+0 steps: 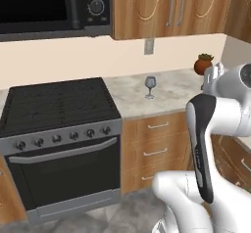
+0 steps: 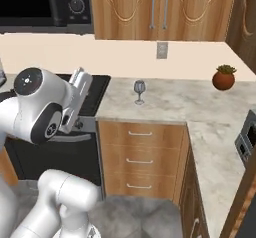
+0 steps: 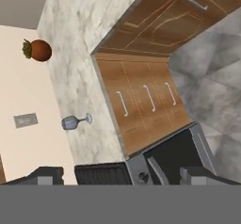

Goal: Retrieve the wine glasses from the counter and place one next to each plate.

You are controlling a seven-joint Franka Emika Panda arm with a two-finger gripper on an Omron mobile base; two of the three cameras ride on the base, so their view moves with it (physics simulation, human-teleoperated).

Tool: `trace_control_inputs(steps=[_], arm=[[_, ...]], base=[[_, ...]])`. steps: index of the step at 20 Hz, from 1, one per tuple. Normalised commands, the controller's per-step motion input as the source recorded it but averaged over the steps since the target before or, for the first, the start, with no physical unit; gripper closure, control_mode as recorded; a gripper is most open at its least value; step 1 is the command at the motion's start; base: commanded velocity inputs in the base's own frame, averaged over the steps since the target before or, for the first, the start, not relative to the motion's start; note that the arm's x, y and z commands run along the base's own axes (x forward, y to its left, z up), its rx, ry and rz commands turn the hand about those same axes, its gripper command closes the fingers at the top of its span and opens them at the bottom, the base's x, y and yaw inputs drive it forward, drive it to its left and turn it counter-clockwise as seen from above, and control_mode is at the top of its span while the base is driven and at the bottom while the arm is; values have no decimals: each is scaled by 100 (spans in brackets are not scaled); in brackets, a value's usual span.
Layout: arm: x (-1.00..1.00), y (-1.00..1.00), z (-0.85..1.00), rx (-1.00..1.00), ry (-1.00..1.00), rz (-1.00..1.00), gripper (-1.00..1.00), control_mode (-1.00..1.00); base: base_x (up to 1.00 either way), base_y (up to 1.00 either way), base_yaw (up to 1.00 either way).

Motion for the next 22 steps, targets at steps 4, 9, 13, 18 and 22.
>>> trace_control_inputs(steps=[4, 9, 13, 18, 22], arm=[[0, 0, 0, 0, 0, 0, -100, 100], [0, 0, 0, 0, 0, 0, -100, 100], [0, 0, 0, 0, 0, 0, -100, 100], [0, 0, 0, 0, 0, 0, -100, 100], [0, 0, 0, 0, 0, 0, -100, 100]], base=[[58, -36, 5], [74, -42, 2], [14, -12, 3], [30, -32, 0], [42, -44, 0]])
